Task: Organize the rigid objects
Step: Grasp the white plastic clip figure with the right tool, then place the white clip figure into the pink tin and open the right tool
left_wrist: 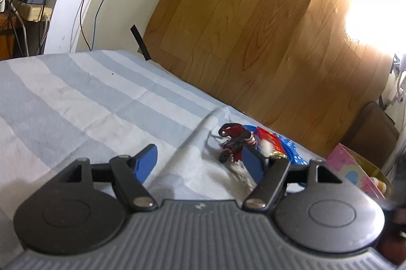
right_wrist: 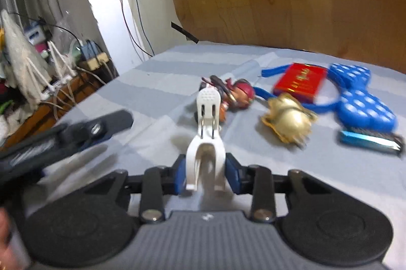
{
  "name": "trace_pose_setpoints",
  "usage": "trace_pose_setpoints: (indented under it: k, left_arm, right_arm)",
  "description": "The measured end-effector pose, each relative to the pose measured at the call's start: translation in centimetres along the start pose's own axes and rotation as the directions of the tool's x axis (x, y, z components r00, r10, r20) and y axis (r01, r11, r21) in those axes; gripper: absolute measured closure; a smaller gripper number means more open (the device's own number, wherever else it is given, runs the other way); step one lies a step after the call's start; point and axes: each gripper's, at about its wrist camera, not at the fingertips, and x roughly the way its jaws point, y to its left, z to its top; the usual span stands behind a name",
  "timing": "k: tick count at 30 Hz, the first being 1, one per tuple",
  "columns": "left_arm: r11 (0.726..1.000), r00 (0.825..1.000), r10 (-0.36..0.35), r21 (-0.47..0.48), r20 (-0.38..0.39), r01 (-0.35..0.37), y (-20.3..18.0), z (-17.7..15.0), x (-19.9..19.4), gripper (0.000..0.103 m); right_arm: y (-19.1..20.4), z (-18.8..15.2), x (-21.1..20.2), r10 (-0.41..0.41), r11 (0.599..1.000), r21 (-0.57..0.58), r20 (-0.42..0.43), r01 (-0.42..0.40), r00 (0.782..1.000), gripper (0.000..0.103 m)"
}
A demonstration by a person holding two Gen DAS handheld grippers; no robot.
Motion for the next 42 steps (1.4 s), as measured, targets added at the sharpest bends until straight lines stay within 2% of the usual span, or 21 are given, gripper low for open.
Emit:
trace_pose_setpoints:
  k: [5, 8, 10, 11, 13, 15, 16, 18, 21, 22, 23, 24, 25, 26, 27, 29, 32, 34, 36, 38, 42]
  left_arm:
    - [0.999, 1.0, -0.029, 0.036, -0.007, 0.03, -0.5, -0.2, 0.0, 0.027]
    - [0.988, 0.994, -0.094, 0.119, -0.053, 0.1, -2.1, -0.6, 0.2, 0.019]
    - [0.973, 0.983, -0.157, 0.157, -0.099, 0.172, -4.1, -1.0, -0.2, 0.018]
    - [0.965, 0.97, -0.207, 0.139, -0.125, 0.223, -5.0, -1.3, -0.4, 0.017]
    - [0.927, 0.92, -0.336, 0.103, -0.2, 0.361, -7.8, -2.1, -0.6, 0.014]
    - [0.885, 0.873, -0.408, 0.118, -0.268, 0.45, -11.0, -3.1, -0.7, 0.014]
    - [0.863, 0.85, -0.433, 0.135, -0.3, 0.487, -12.7, -3.7, -0.8, 0.014]
    - [0.818, 0.806, -0.464, 0.172, -0.367, 0.549, -16.0, -5.0, -0.7, 0.014]
    - [0.791, 0.761, -0.458, 0.181, -0.459, 0.585, -19.3, -6.8, 0.4, 0.017]
    - [0.784, 0.748, -0.461, 0.176, -0.477, 0.595, -20.1, -7.4, 0.6, 0.022]
    - [0.772, 0.73, -0.465, 0.174, -0.501, 0.611, -20.8, -8.1, 0.9, 0.035]
    - [0.761, 0.714, -0.462, 0.18, -0.526, 0.624, -21.4, -8.7, 1.1, 0.043]
    - [0.755, 0.703, -0.453, 0.183, -0.549, 0.63, -21.8, -9.3, 1.5, 0.055]
    - [0.764, 0.716, -0.433, 0.2, -0.547, 0.614, -22.1, -9.8, 1.8, 0.061]
    - [0.772, 0.727, -0.424, 0.205, -0.539, 0.602, -22.3, -9.9, 1.9, 0.066]
    - [0.777, 0.718, -0.451, 0.163, -0.53, 0.608, -22.5, -9.3, 2.1, 0.071]
    - [0.737, 0.689, -0.535, 0.129, -0.489, 0.663, -24.5, -7.3, 1.6, 0.071]
    - [0.709, 0.685, -0.561, 0.157, -0.465, 0.687, -26.8, -6.5, 1.3, 0.071]
    - [0.691, 0.7, -0.568, 0.209, -0.433, 0.691, -29.6, -6.1, 1.3, 0.071]
    - [0.673, 0.705, -0.579, 0.248, -0.408, 0.697, -32.0, -5.5, 1.5, 0.071]
    - [0.658, 0.675, -0.598, 0.216, -0.432, 0.721, -36.0, -5.2, 4.1, 0.071]
  right_arm:
    - [-2.3, -4.8, -7.9, -0.059, 0.997, -0.05, 0.029, 0.061, 0.998, 0.07]
    - [-4.0, -8.4, -12.7, -0.153, 0.986, -0.056, 0.06, 0.157, 0.986, 0.07]
    - [-4.9, -10.1, -14.9, -0.222, 0.973, -0.047, 0.081, 0.226, 0.972, 0.07]
    - [-5.3, -10.8, -15.8, -0.244, 0.969, -0.026, 0.088, 0.247, 0.966, 0.07]
    - [-6.0, -11.9, -17.1, -0.273, 0.962, 0.024, 0.101, 0.272, 0.957, 0.07]
    - [-6.4, -12.5, -17.8, -0.304, 0.953, 0.042, 0.119, 0.302, 0.945, 0.069]
    - [-6.3, -12.8, -18.0, -0.321, 0.947, 0.039, 0.131, 0.319, 0.938, 0.069]
    - [-6.3, -13.3, -18.1, -0.334, 0.942, 0.034, 0.145, 0.333, 0.931, 0.054]
    - [-6.2, -14.0, -18.4, -0.331, 0.943, 0.034, 0.165, 0.33, 0.929, 0.045]
    - [-6.3, -14.2, -18.4, -0.331, 0.943, 0.034, 0.167, 0.33, 0.929, 0.045]
    - [-6.3, -14.3, -18.4, -0.325, 0.945, 0.035, 0.167, 0.324, 0.931, 0.045]
    - [-6.3, -14.3, -18.3, -0.307, 0.951, 0.03, 0.162, 0.306, 0.938, 0.049]
    - [-6.3, -14.4, -18.0, -0.297, 0.954, 0.019, 0.155, 0.298, 0.942, 0.057]
    - [-6.1, -14.5, -18.0, -0.31, 0.95, 0.005, 0.154, 0.313, 0.938, 0.067]
    - [-5.9, -14.6, -18.0, -0.326, 0.943, -0.01, 0.166, 0.332, 0.931, 0.067]
    - [-6.1, -14.6, -18.5, -0.348, 0.934, -0.012, 0.197, 0.357, 0.917, 0.067]
    - [-6.9, -14.0, -20.1, -0.372, 0.924, 0.014, 0.277, 0.383, 0.886, 0.067]
    - [-7.8, -13.0, -21.1, -0.402, 0.908, 0.027, 0.329, 0.417, 0.854, 0.067]
    - [-8.8, -11.8, -21.8, -0.436, 0.889, 0.039, 0.371, 0.456, 0.82, 0.067]
    - [-10.2, -10.5, -22.6, -0.464, 0.873, 0.061, 0.407, 0.484, 0.787, 0.067]
    - [-14.1, -8.7, -23.1, -0.524, 0.84, 0.119, 0.43, 0.529, 0.735, 0.067]
